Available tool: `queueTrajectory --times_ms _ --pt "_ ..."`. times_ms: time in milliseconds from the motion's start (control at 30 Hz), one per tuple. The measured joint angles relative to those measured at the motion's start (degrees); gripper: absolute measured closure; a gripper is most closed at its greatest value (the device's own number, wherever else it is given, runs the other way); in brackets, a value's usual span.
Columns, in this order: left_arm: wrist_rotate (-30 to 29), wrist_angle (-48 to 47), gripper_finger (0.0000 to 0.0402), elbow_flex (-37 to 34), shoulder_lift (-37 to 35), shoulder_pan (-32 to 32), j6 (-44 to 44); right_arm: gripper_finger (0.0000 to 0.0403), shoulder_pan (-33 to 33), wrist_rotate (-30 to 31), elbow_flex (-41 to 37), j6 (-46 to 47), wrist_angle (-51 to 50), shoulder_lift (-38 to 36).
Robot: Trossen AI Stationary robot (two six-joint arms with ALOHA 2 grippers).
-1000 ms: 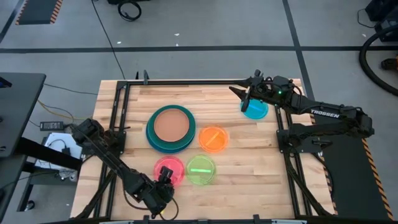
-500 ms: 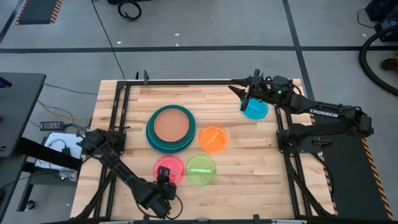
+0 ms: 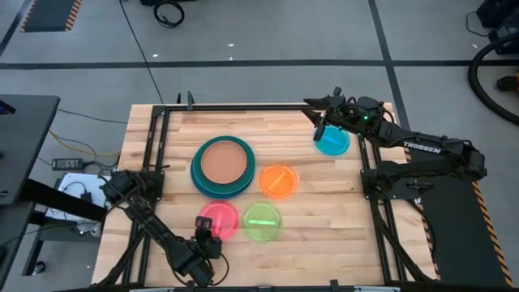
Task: Stack plastic plates
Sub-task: Stack the transparent pink plate on the brown plate
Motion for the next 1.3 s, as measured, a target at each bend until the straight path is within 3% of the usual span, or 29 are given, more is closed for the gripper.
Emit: queueTrajectory --times_ms 700,900,1300 --pt "2.4 -0.6 0.0393 0.1 2.3 -0.8 1.7 0.0245 -0.1 0.0 0.0 0.0 0.0 0.0" --pt "2.8 -0.9 0.0397 0.1 2.2 -1.1 1.7 0.0245 -0.1 -0.1 0.0 0.4 -0.1 0.0" --pt "3.5 -13.2 0.0399 7.2 2.3 -0.9 1.6 0.0245 -0.1 -1.5 0.0 1.1 -0.1 0.0"
